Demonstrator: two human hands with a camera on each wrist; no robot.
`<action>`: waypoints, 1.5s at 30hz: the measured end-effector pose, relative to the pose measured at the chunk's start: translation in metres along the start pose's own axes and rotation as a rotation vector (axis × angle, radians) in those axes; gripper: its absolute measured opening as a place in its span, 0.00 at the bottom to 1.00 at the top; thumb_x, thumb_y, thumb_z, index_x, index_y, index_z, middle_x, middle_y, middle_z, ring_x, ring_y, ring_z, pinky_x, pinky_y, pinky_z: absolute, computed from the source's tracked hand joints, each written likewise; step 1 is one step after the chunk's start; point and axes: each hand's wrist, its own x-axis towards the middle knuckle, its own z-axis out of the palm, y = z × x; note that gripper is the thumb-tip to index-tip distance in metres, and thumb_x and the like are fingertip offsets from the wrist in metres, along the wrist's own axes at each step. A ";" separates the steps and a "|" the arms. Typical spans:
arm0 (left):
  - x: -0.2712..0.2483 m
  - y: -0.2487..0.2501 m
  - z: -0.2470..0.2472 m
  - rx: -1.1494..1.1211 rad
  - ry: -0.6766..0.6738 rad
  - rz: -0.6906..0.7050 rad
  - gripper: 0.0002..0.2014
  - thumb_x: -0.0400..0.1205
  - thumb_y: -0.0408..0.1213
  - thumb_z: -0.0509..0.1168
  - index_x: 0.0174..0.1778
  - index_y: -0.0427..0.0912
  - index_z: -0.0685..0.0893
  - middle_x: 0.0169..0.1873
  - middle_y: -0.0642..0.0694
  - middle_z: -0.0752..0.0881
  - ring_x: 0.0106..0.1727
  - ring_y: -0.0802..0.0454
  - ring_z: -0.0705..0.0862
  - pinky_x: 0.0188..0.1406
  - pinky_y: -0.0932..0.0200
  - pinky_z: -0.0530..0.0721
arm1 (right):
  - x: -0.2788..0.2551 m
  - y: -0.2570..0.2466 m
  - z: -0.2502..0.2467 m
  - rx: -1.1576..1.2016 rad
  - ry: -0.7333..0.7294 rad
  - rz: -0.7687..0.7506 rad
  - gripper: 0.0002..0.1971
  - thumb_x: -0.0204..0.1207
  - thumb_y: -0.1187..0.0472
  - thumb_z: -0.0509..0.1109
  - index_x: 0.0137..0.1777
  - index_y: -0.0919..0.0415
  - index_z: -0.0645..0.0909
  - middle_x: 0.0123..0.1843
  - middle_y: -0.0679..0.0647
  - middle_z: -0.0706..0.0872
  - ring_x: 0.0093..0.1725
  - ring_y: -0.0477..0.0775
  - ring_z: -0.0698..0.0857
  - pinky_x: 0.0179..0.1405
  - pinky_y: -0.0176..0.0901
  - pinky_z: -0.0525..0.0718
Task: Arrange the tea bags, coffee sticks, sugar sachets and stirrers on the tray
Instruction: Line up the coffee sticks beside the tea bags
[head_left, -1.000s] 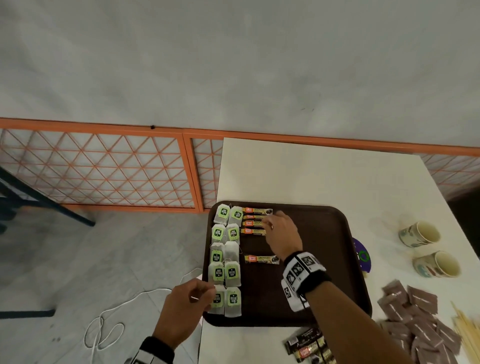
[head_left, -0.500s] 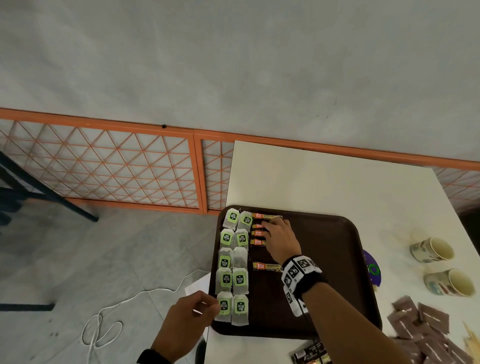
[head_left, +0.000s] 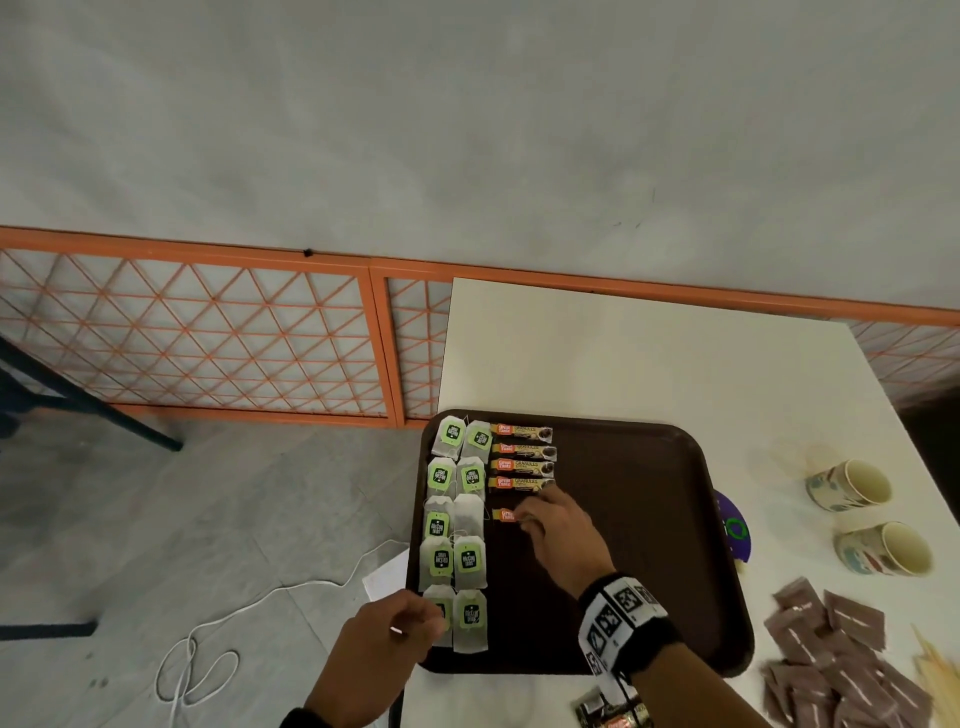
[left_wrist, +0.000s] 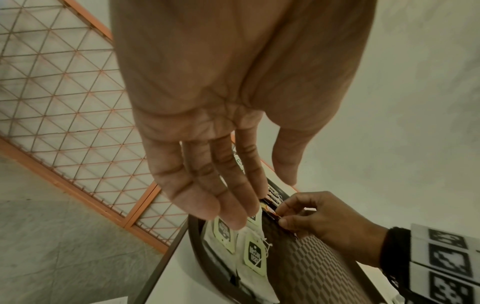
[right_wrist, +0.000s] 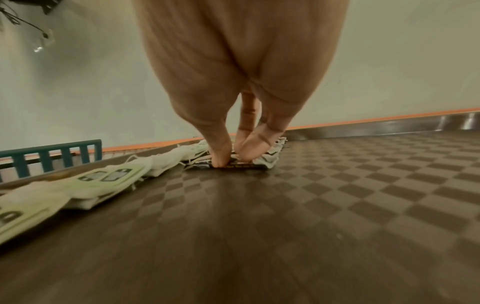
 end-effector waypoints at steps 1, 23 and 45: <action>0.000 0.000 0.000 0.001 -0.002 -0.002 0.01 0.80 0.45 0.70 0.43 0.55 0.87 0.36 0.58 0.91 0.41 0.63 0.89 0.38 0.75 0.80 | 0.004 0.000 0.000 0.005 0.012 -0.004 0.10 0.84 0.63 0.64 0.59 0.53 0.85 0.58 0.49 0.78 0.57 0.50 0.80 0.59 0.44 0.80; -0.014 0.064 0.158 0.298 -0.236 0.300 0.06 0.80 0.49 0.66 0.39 0.54 0.82 0.30 0.58 0.82 0.35 0.63 0.80 0.39 0.64 0.80 | -0.218 0.119 -0.038 0.075 0.164 0.538 0.09 0.81 0.65 0.63 0.48 0.55 0.86 0.46 0.51 0.87 0.46 0.52 0.85 0.49 0.50 0.85; -0.053 0.007 0.261 0.875 0.110 0.373 0.30 0.60 0.52 0.81 0.57 0.61 0.79 0.56 0.53 0.81 0.53 0.49 0.86 0.44 0.46 0.87 | -0.270 0.145 -0.003 -0.154 -0.241 0.051 0.25 0.82 0.57 0.65 0.76 0.44 0.65 0.73 0.52 0.64 0.68 0.59 0.73 0.54 0.55 0.86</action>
